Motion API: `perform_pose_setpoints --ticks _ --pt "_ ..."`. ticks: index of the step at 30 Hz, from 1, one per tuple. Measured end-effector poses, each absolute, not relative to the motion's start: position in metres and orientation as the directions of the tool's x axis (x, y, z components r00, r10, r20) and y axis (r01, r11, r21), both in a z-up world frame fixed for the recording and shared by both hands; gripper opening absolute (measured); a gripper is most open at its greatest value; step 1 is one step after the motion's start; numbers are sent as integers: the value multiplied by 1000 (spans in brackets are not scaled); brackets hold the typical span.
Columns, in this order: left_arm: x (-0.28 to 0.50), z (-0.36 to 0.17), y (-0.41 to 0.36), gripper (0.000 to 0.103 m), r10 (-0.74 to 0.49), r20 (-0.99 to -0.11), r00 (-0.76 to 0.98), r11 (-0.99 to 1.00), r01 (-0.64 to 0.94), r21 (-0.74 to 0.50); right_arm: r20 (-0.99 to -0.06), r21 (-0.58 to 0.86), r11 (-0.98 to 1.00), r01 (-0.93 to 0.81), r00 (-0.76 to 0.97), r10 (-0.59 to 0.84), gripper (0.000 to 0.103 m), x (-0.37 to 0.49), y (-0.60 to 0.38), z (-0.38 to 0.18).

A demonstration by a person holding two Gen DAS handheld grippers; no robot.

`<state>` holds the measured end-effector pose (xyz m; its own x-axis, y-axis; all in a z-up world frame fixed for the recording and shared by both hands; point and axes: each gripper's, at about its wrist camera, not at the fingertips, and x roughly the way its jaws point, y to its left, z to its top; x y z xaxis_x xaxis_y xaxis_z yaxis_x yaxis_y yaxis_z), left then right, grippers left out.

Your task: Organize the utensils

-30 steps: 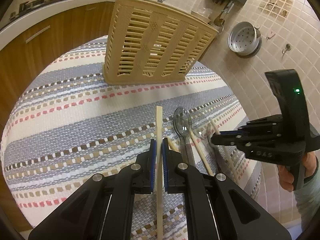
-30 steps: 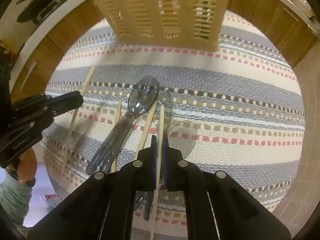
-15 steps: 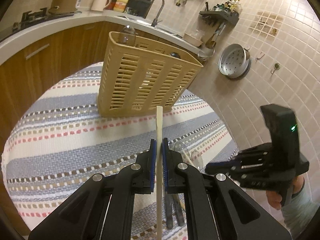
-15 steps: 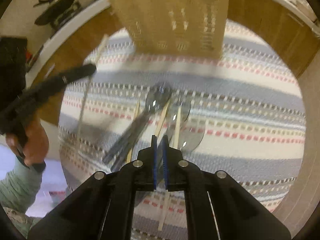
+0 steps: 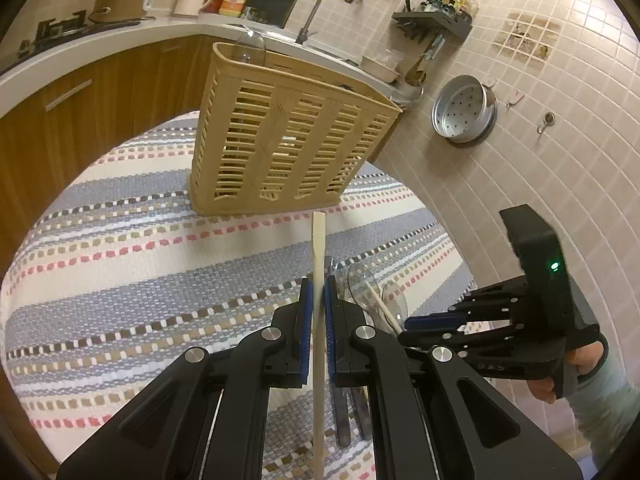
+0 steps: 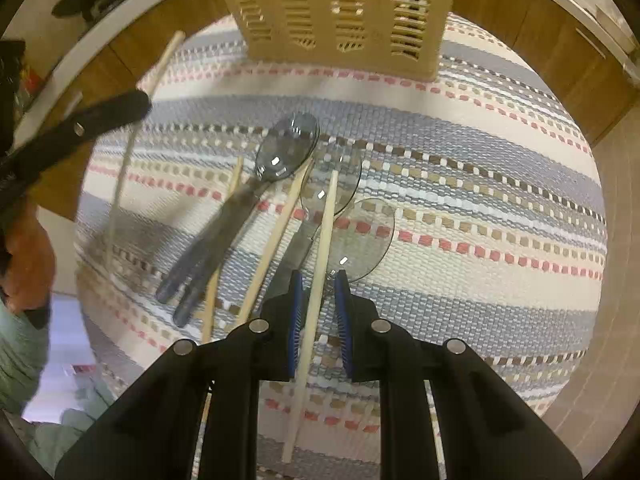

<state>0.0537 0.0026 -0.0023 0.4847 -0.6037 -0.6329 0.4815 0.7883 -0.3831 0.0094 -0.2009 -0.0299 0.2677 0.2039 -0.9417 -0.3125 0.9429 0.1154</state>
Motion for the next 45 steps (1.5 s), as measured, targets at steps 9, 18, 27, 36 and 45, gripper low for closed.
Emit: perform_pose_setpoints --ticks 9,18,27,36,45 --pt "56 -6 8 4 -609 -630 482 787 470 -401 -953 15 917 -399 272 135 14 8 -173 -31" --pt "57 -9 15 4 -614 -626 481 784 465 -411 -959 -28 922 -386 269 83 4 12 -158 -32" --pt "56 -14 18 4 -624 -622 473 777 464 -426 -953 -12 968 -249 297 64 4 3 -194 -20" --pt "52 -12 18 4 -620 -624 476 778 476 -411 -975 51 991 -125 207 77 14 24 -238 -42" --pt "53 -14 19 4 -615 -632 471 781 474 -406 -973 11 990 -139 226 42 36 28 -230 -36"
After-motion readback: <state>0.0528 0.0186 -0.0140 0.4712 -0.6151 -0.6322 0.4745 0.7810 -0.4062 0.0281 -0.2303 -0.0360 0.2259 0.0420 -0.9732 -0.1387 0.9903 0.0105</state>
